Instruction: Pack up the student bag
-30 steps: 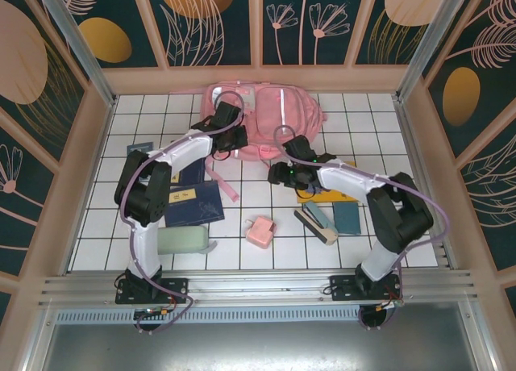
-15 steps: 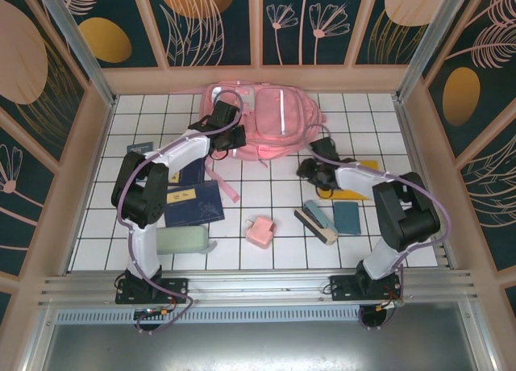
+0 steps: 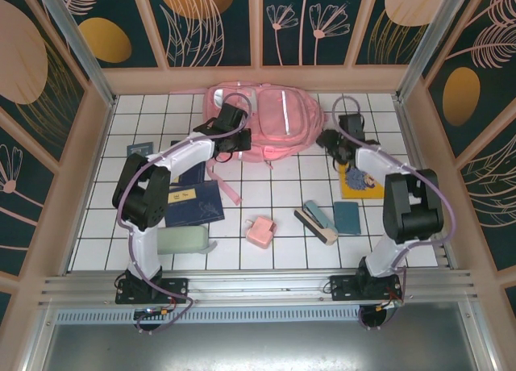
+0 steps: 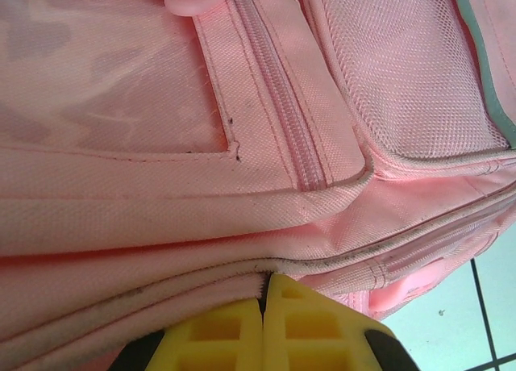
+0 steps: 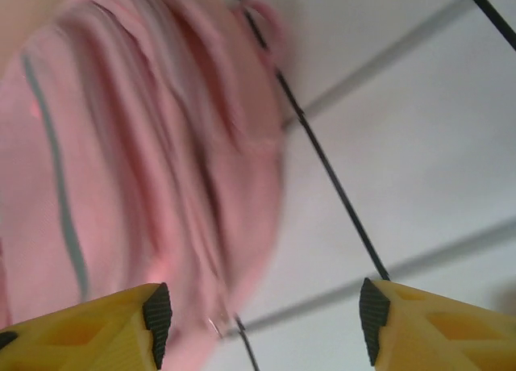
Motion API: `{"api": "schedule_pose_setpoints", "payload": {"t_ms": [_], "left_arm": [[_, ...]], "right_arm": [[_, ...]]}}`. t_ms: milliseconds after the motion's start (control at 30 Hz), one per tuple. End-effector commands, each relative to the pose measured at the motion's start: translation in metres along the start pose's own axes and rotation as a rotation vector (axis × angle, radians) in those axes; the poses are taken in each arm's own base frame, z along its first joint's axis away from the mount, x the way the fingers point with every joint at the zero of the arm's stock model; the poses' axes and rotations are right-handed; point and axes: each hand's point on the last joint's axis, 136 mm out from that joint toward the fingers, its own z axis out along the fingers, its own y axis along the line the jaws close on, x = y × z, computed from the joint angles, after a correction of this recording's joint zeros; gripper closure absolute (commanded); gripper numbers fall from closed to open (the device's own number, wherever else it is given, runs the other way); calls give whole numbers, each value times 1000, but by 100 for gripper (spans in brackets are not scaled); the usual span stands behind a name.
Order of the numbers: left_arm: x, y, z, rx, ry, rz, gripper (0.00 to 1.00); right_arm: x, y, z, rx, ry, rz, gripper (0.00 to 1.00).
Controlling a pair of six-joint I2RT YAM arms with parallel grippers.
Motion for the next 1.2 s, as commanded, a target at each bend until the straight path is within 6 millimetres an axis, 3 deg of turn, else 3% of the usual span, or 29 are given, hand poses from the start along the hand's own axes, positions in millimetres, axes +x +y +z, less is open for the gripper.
{"api": "schedule_pose_setpoints", "payload": {"t_ms": [0, 100, 233, 300, 367, 433, 467, 567, 867, 1000, 1067, 1167], "left_arm": [[-13, -9, -21, 18, -61, 54, 100], [-8, -6, -21, 14, -56, 55, 100], [-8, -8, -23, 24, -61, 59, 100], [-11, -11, -24, 39, -66, 65, 100], [-15, -17, -24, 60, -69, 76, 100], [-19, -21, -21, 68, -67, 89, 100], [-22, -23, -19, 70, -65, 96, 100], [-29, -26, -11, 61, -59, 128, 100], [-50, -10, 15, -75, -58, 161, 100], [-49, 0, 15, -77, -53, 104, 77], [-48, 6, 10, -71, -56, 72, 61], [-45, 10, -5, -59, -65, 34, 51]], "right_arm": [[-13, 19, 27, -57, 67, -82, 30], [-23, 16, 55, -11, 107, -96, 28], [-18, 8, 86, 33, 162, -102, 33], [-14, -2, 94, 77, 173, -103, 43], [-11, -14, 95, 114, 164, -93, 69], [-9, -23, 89, 132, 148, -80, 87], [-9, -26, 85, 133, 137, -68, 93], [-3, -32, 68, 116, 122, -29, 100], [60, -5, 12, -16, 173, 32, 100], [84, 7, -10, -50, 183, 51, 100], [87, 9, -16, -42, 176, 38, 88], [83, 4, -19, 1, 164, 5, 66]]}}
